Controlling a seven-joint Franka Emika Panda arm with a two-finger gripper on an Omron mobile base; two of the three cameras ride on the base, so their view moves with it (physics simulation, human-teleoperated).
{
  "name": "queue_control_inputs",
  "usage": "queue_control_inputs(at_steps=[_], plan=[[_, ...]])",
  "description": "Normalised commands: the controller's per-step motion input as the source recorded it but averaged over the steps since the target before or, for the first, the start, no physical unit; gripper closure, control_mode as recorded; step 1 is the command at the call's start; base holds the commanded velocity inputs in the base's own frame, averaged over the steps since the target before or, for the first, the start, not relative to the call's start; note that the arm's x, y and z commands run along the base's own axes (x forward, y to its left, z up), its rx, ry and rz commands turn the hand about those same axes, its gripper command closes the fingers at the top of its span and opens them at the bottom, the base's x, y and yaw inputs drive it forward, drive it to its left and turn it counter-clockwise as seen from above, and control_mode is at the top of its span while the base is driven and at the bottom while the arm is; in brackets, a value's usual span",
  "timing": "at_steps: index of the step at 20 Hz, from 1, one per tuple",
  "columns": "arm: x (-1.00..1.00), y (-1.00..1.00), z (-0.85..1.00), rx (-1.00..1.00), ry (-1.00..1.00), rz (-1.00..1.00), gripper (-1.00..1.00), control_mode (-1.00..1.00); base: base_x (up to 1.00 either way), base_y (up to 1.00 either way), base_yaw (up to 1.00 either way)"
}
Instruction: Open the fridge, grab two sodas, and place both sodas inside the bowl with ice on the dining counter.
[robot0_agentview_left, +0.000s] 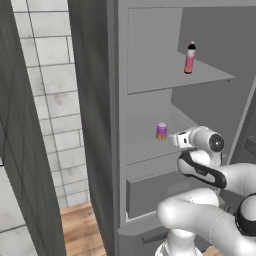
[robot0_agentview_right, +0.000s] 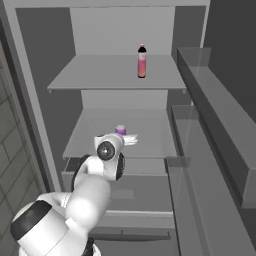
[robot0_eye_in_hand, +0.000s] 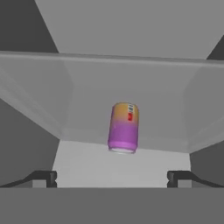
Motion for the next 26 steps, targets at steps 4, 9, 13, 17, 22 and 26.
queue_control_inputs(at_steps=[4, 9, 13, 17, 22, 26], plan=[[0.00, 0.11, -0.08, 0.00, -0.04, -0.24, -1.00, -1.00, 0.00, 0.00, 0.00], [-0.23, 0.20, 0.13, 0.00, -0.04, -0.41, -1.00, -1.00, 0.00, 0.00, 0.00], [-0.26, 0.28, 0.34, 0.04, 0.06, -0.35, -1.00, -1.00, 0.00, 0.00, 0.00], [-0.30, 0.33, 0.37, 0.14, 0.17, -0.22, -1.00, -1.00, 0.00, 0.00, 0.00], [-0.34, 0.07, 0.50, 0.24, 0.16, -0.09, -1.00, -1.00, 0.00, 0.00, 0.00], [-0.36, -0.06, 0.50, 0.34, 0.07, 0.00, -1.00, -1.00, 0.00, 0.00, 0.00]])
